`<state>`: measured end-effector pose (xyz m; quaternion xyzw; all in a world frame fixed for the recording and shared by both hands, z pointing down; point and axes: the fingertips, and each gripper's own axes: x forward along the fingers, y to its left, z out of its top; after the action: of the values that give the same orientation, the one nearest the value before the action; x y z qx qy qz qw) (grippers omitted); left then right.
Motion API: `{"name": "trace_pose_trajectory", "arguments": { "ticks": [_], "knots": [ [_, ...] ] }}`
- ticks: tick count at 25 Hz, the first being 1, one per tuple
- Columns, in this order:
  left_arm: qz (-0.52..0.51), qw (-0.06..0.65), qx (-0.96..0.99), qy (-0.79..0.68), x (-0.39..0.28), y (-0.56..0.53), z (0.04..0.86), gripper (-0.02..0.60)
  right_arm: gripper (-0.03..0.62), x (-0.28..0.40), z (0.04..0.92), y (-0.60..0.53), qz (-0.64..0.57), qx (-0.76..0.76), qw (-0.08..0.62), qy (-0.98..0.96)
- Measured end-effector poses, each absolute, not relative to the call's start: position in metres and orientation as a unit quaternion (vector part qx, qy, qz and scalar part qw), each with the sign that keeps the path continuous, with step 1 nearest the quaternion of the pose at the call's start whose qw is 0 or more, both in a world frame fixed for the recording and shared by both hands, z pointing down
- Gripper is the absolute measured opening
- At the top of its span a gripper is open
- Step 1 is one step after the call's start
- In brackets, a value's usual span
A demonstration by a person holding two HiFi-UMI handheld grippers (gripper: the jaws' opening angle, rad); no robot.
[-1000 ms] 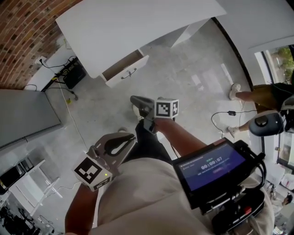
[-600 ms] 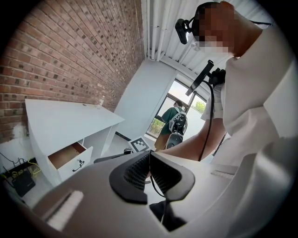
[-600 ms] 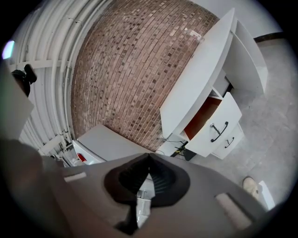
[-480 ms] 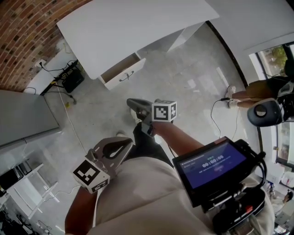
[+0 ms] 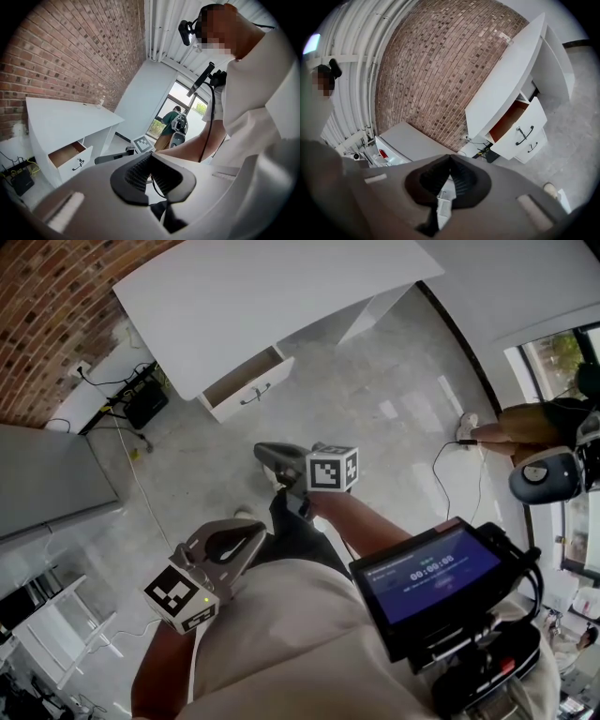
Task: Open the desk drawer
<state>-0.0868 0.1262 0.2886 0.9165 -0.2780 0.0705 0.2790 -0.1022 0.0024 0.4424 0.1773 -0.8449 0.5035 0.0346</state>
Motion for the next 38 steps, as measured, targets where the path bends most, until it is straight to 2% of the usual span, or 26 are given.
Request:
{"name": "trace_pose_trajectory", "arguments": {
  "ticks": [38],
  "knots": [
    [0.078, 0.29, 0.92, -0.251, -0.063, 0.105, 0.307, 0.006, 0.003, -0.085, 0.462, -0.011, 0.494, 0.187, 0.044, -0.848]
  ]
}}
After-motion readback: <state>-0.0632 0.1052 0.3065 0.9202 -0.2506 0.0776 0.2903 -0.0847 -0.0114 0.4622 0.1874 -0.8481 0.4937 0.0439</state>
